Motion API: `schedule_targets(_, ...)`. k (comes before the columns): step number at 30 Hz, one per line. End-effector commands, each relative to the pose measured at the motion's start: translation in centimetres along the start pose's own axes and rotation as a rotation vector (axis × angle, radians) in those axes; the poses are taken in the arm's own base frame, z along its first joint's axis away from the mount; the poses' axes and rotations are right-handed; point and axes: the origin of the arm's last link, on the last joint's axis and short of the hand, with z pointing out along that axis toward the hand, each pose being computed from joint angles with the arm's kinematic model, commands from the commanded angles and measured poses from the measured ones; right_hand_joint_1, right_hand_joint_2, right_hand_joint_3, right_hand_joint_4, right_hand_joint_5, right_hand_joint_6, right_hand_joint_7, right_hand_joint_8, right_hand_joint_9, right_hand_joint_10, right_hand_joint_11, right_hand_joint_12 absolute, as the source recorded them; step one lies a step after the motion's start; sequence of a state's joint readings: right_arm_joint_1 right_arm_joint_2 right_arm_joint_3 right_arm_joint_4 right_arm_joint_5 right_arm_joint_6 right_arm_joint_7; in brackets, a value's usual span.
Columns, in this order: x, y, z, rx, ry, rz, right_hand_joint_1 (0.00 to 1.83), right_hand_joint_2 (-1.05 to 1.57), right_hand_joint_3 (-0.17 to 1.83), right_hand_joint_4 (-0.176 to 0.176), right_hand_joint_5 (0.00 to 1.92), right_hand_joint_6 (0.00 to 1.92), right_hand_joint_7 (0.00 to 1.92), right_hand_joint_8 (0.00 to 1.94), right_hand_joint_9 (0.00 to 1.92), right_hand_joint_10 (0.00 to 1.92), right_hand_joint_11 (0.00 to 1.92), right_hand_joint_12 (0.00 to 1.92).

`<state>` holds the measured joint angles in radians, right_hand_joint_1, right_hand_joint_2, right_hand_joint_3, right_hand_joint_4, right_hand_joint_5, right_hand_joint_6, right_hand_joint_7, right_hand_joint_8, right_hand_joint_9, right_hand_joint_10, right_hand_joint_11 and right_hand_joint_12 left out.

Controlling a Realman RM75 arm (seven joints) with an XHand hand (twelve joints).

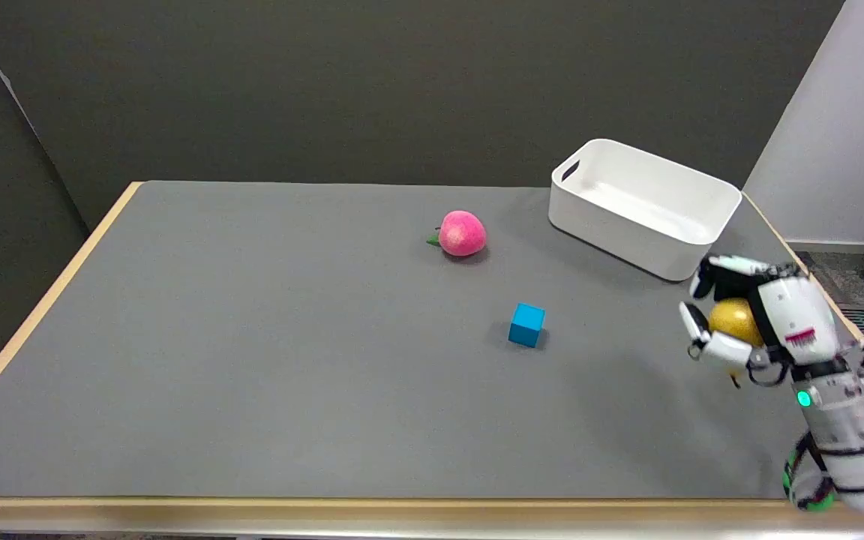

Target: Place the pear in the white box.

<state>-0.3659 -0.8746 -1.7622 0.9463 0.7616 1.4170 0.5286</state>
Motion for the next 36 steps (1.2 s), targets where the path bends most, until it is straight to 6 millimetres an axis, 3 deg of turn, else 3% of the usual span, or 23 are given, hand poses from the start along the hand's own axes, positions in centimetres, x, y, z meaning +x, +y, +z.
schedule_targets(1, 2.5, -1.5, 12.7, 0.161, 0.132, -0.008, 1.03, 0.84, 0.71, 0.046, 0.87, 1.36, 1.19, 1.94, 1.28, 1.92, 1.07, 1.92)
schedule_targets(6, 3.7, -2.2, 18.3, 0.180, 0.157, -0.049, 1.03, 0.84, 0.71, 0.047, 0.87, 1.36, 1.18, 1.94, 1.28, 1.92, 1.06, 1.92)
schedule_targets(10, 4.4, -2.2, 21.3, 0.173, 0.146, -0.063, 1.03, 0.84, 0.70, 0.052, 0.87, 1.36, 1.18, 1.94, 1.28, 1.92, 1.05, 1.92)
schedule_targets(15, 5.8, -1.7, 26.6, 0.139, 0.130, -0.106, 1.02, 0.84, 0.70, 0.061, 0.87, 1.36, 1.18, 1.94, 1.27, 1.92, 1.05, 1.92)
schedule_targets(20, 5.2, -0.1, 30.4, 0.059, 0.040, -0.121, 1.02, 0.85, 0.70, 0.075, 0.86, 1.37, 1.16, 1.94, 1.27, 1.92, 1.02, 1.92)
schedule_targets(25, 4.1, 2.4, 32.0, -0.074, -0.029, -0.099, 1.02, 0.83, 0.74, 0.089, 0.87, 1.37, 1.16, 1.94, 1.24, 1.92, 0.99, 1.92)
schedule_targets(29, 3.0, 5.0, 32.0, -0.211, -0.082, -0.074, 1.01, 0.83, 0.73, 0.092, 0.86, 1.38, 1.13, 1.94, 1.21, 1.92, 0.96, 1.92)
schedule_targets(33, 2.0, 7.0, 31.5, -0.335, -0.126, -0.054, 1.01, 0.88, 0.66, 0.079, 0.84, 1.38, 1.03, 1.94, 1.14, 1.92, 0.78, 1.92)
schedule_targets(36, 1.0, 8.1, 30.8, -0.423, -0.160, -0.021, 1.01, 0.91, 0.62, 0.040, 0.81, 1.41, 0.90, 1.94, 0.99, 1.92, 0.57, 1.92)
